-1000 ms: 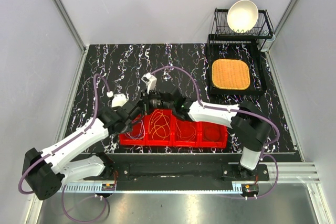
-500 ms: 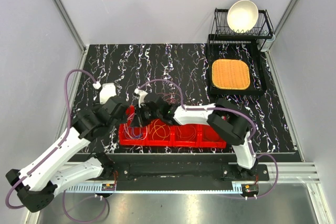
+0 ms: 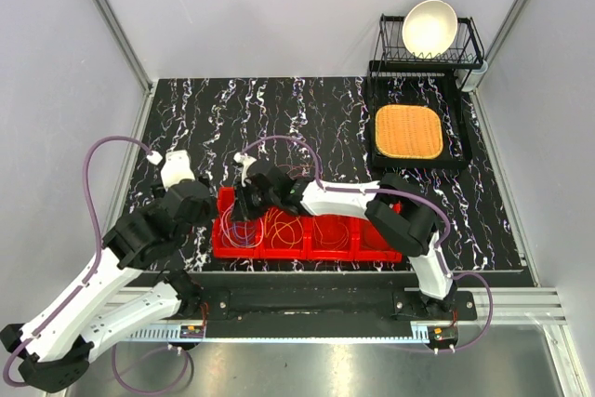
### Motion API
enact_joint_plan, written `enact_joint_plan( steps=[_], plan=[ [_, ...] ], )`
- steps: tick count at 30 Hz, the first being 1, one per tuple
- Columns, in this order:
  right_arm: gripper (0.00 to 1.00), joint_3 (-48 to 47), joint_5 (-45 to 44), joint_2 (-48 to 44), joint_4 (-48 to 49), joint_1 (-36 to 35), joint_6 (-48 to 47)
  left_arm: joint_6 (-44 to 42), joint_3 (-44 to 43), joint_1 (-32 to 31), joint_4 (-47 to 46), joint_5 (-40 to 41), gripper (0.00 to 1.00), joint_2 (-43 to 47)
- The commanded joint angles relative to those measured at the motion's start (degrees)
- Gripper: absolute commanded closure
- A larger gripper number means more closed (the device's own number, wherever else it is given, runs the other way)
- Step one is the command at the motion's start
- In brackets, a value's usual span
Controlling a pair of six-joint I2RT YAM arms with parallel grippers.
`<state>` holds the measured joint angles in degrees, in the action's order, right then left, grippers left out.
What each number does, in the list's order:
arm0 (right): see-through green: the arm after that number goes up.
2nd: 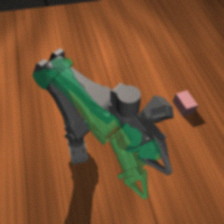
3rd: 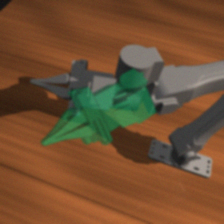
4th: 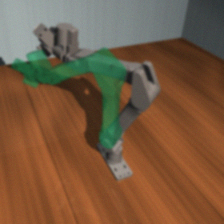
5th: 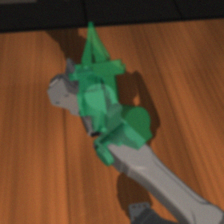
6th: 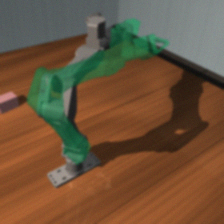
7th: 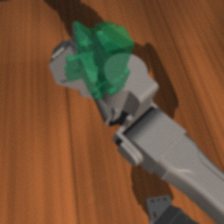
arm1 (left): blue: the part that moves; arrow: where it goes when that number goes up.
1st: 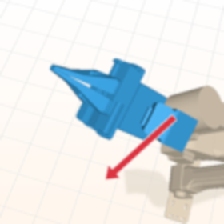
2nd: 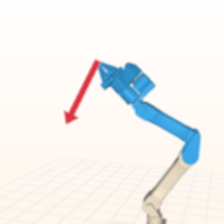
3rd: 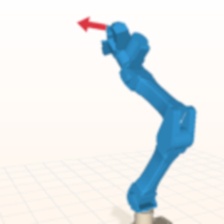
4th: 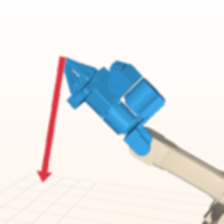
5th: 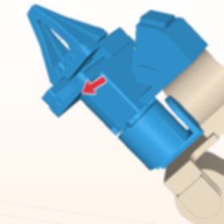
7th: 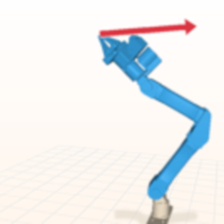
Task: Untangle the cables
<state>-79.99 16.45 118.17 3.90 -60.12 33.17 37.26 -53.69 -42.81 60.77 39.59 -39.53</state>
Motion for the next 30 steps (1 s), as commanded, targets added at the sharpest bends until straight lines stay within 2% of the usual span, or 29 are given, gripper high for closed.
enact_joint_plan(
  steps=[1,13,19,27,29,30],
  plan=[
    [0.73,-4.65,-2.03,-1.10,-5.64,-0.35,-1.79,-1.04,0.69,-0.08,-2.85,1.89,0.29,-1.16],
    [0.52,-14.58,-4.84,-4.08,-19.79,-0.26,-4.07,-1.04,0.61,0.00,-2.85,2.24,0.30,-2.13],
    [0.39,-16.78,-9.76,-10.22,-25.86,-0.18,-6.53,-0.96,0.69,0.00,-2.77,2.50,0.30,-1.96],
    [0.26,-9.15,-23.20,-25.60,-28.34,0.18,-12.77,-0.87,0.87,0.00,-2.85,2.24,0.27,-1.08],
    [0.17,-3.38,-29.85,-32.01,-27.46,0.18,-14.00,-0.96,1.13,-0.08,-3.03,2.07,0.27,-0.90],
    [0.04,-0.46,-32.33,-34.04,-23.63,0.18,-14.53,-0.96,1.05,0.00,-3.12,1.98,0.26,-0.73]
  ],
)
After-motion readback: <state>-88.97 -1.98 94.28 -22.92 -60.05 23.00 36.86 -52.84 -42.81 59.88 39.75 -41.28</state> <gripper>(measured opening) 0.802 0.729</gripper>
